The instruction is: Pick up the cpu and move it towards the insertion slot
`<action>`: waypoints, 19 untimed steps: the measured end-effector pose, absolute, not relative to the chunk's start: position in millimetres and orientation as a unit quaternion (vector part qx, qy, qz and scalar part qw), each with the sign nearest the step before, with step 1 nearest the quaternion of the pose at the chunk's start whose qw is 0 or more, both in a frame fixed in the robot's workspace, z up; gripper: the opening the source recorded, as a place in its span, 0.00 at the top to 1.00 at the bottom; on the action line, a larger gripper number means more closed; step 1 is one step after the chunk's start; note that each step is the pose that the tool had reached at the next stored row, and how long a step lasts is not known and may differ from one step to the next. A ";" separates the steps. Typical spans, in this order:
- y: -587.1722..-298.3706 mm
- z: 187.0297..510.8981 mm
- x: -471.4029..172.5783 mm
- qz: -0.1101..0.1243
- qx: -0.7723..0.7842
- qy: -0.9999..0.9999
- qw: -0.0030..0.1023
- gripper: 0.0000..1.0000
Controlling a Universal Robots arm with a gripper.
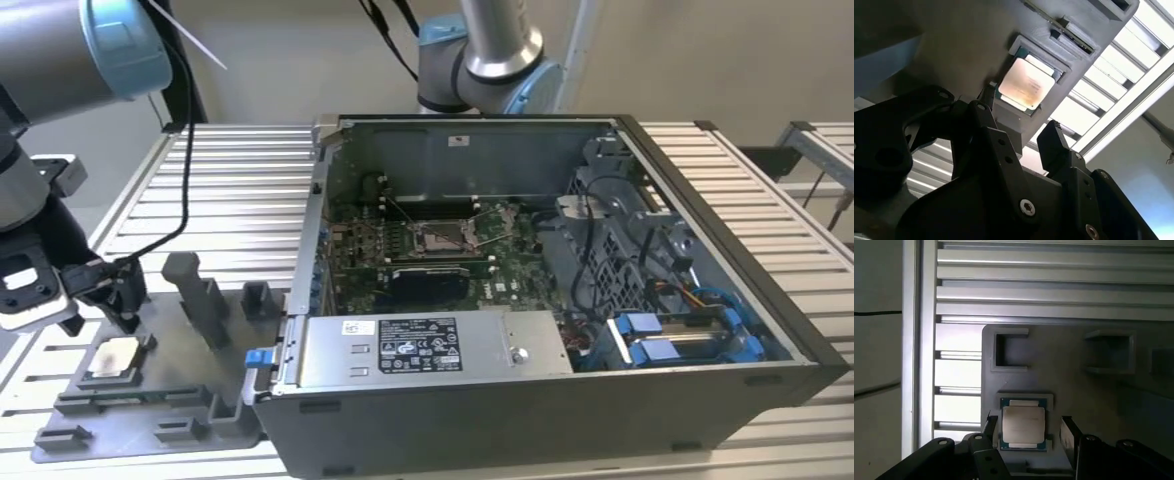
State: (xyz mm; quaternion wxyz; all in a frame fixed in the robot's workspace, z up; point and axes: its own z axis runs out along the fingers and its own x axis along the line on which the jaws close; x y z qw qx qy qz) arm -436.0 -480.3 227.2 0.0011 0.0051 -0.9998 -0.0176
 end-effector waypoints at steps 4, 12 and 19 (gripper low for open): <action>-482.8 220.3 -436.5 -0.017 0.005 -1.000 0.001 0.00; -489.4 206.8 -437.1 -0.017 0.005 -1.000 0.001 0.00; -489.8 196.2 -437.9 -0.016 0.005 -1.000 0.001 0.00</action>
